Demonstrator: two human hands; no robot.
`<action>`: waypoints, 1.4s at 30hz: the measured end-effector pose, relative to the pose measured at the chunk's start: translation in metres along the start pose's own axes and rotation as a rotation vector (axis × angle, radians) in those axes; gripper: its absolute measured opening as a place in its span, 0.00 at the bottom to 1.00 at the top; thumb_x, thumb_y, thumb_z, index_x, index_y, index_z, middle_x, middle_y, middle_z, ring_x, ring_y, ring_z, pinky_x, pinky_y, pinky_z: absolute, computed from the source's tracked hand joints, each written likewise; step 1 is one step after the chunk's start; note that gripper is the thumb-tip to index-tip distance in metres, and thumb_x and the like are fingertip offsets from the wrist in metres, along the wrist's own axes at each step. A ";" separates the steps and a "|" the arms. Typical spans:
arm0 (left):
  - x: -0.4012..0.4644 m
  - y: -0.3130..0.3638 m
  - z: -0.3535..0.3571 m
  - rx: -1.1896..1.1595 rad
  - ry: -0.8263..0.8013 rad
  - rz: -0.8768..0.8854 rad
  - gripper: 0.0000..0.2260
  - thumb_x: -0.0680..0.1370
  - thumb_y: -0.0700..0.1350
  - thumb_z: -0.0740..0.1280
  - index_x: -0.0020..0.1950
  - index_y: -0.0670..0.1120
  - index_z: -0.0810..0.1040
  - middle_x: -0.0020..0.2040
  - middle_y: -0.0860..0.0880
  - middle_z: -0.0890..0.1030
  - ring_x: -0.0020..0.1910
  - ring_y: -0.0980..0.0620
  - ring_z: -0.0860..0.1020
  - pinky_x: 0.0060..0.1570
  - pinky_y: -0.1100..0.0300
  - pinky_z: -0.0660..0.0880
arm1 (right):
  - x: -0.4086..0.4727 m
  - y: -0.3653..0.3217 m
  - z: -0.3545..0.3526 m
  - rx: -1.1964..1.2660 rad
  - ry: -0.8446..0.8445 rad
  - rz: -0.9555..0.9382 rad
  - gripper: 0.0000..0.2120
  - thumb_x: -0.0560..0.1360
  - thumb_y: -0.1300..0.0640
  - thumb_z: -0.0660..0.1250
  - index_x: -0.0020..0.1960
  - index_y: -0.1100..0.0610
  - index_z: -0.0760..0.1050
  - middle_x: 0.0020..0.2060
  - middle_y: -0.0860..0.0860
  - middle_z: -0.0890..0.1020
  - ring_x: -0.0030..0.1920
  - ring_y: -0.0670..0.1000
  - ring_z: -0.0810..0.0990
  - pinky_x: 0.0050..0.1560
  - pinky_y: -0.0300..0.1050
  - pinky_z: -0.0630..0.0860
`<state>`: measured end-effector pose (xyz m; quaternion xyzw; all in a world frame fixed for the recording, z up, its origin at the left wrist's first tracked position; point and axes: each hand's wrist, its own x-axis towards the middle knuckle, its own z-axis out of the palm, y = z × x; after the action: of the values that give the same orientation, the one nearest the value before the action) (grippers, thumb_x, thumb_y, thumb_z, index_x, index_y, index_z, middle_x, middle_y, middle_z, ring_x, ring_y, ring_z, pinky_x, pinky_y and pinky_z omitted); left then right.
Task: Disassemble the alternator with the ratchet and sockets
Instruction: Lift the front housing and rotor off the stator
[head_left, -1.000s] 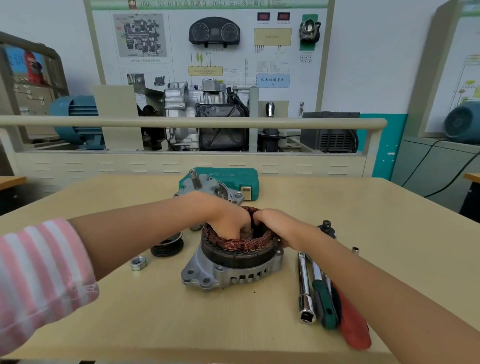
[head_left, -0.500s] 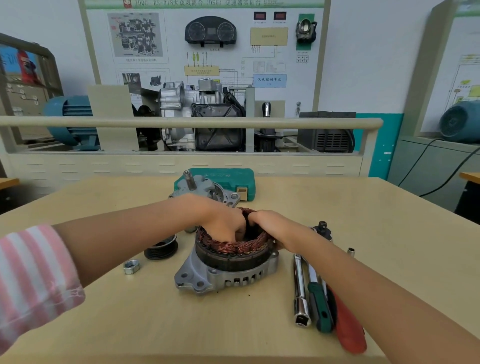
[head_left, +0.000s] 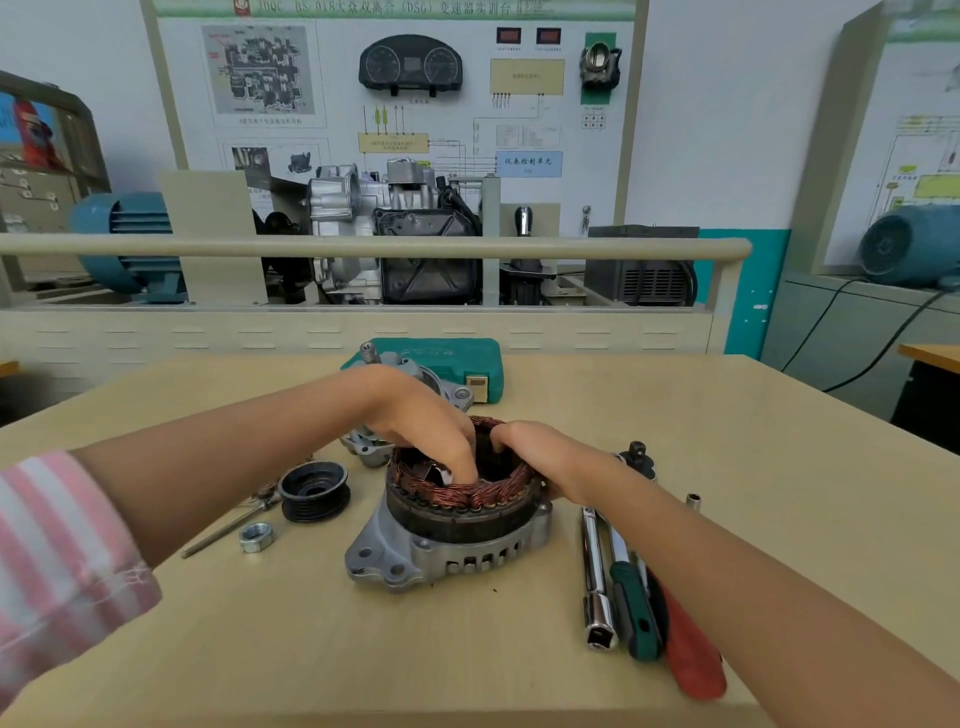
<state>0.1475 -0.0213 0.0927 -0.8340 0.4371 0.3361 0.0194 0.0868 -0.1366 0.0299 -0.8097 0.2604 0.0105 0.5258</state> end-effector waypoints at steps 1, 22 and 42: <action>-0.001 0.000 0.000 -0.016 -0.007 -0.003 0.09 0.75 0.36 0.60 0.36 0.42 0.75 0.28 0.44 0.70 0.27 0.47 0.73 0.31 0.68 0.70 | 0.000 0.000 0.000 -0.001 -0.001 0.004 0.14 0.76 0.55 0.56 0.58 0.60 0.69 0.57 0.61 0.77 0.53 0.58 0.76 0.50 0.48 0.71; 0.011 -0.001 0.014 0.224 0.315 0.015 0.11 0.78 0.45 0.63 0.58 0.43 0.73 0.54 0.43 0.79 0.48 0.50 0.75 0.40 0.63 0.71 | -0.004 0.000 0.000 0.009 0.003 -0.021 0.13 0.78 0.52 0.55 0.54 0.59 0.71 0.44 0.56 0.77 0.43 0.53 0.75 0.39 0.42 0.70; 0.003 -0.037 0.039 -0.300 0.741 0.404 0.06 0.74 0.42 0.71 0.44 0.54 0.79 0.41 0.55 0.84 0.43 0.60 0.82 0.48 0.65 0.77 | -0.004 0.012 0.007 0.183 0.253 -0.473 0.13 0.80 0.50 0.56 0.54 0.55 0.75 0.45 0.48 0.80 0.47 0.45 0.78 0.44 0.37 0.73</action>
<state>0.1555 0.0120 0.0512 -0.7896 0.5152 0.0715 -0.3256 0.0800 -0.1331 0.0178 -0.7920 0.1276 -0.2375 0.5478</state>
